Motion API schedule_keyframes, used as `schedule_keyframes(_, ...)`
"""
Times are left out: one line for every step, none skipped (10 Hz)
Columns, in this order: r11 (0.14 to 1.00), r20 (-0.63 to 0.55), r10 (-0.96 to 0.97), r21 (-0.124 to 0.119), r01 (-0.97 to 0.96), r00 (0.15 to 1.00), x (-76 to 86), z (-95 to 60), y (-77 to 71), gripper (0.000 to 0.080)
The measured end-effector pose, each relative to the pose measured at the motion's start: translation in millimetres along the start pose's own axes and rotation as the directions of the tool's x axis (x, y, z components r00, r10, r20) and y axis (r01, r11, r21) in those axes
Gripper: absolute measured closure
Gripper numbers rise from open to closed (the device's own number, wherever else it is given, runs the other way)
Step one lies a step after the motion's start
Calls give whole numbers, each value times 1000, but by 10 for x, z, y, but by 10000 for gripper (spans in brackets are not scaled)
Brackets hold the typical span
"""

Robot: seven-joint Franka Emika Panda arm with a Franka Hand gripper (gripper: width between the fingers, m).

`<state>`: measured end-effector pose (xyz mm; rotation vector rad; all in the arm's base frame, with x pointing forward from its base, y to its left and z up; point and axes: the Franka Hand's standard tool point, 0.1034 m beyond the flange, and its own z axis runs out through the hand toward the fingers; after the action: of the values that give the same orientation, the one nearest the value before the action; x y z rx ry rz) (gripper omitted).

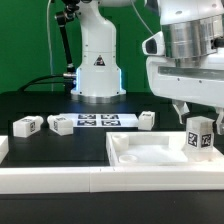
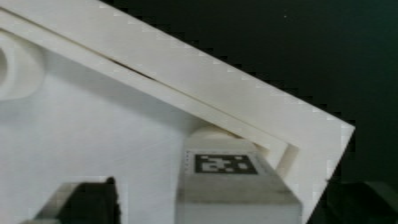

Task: Assemble square table

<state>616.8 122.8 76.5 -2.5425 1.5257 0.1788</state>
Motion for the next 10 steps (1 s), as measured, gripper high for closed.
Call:
schedule_keyframes(985, -4, -165, -42, 165, 986, -11, -11, 17, 200)
schedule_keyframes(951, -7, -305, -56, 304, 952, -2, -34, -20, 160)
schedule_keyframes(921, -6, -387, -54, 386, 922, 14, -28, -15, 153)
schedule_keyframes(896, -3, -441, -55, 440, 898, 17, -26, -12, 153)
schedule_keyframes(864, 0, -501, -56, 500, 865, 19, -25, -11, 153)
schedule_keyframes(798, 3, -600, -70, 599, 800, 25, -24, -4, 150)
schedule_keyframes(729, 3, -681, -93, 678, 732, 22, -20, 0, 150)
schedule_keyframes(654, 9, -753, -105, 749, 658, 19, -19, -1, 150)
schedule_keyframes(559, 19, -825, -117, 821, 565, 18, -20, -2, 150)
schedule_keyframes(495, 27, -865, -117, 861, 501, 14, -23, -8, 150)
